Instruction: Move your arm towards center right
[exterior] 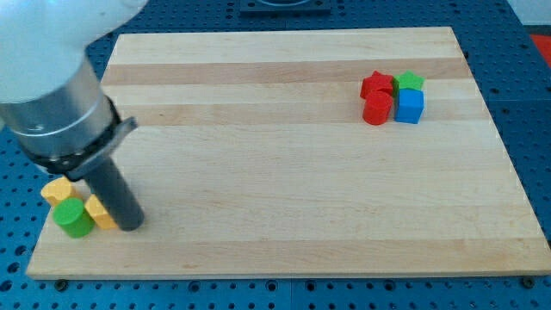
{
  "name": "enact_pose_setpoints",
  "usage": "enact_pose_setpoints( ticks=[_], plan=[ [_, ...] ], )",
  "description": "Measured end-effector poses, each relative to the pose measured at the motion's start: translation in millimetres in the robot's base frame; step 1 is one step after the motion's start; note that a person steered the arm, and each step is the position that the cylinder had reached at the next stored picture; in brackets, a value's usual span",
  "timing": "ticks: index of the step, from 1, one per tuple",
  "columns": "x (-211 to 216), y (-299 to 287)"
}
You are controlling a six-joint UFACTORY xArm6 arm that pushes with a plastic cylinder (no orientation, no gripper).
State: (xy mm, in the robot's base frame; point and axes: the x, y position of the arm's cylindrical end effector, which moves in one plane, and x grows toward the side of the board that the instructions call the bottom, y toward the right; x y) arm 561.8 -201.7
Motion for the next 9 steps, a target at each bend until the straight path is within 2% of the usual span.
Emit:
enact_pose_setpoints(
  ticks=[1, 2, 3, 5, 7, 8, 9],
  plan=[
    [0.1, -22.9],
    [2.4, -7.4],
    [-0.1, 76.7],
    [-32.6, 296.9],
    [-96.0, 488.1],
    [-132.2, 546.6],
    [-154.9, 529.7]
  ],
)
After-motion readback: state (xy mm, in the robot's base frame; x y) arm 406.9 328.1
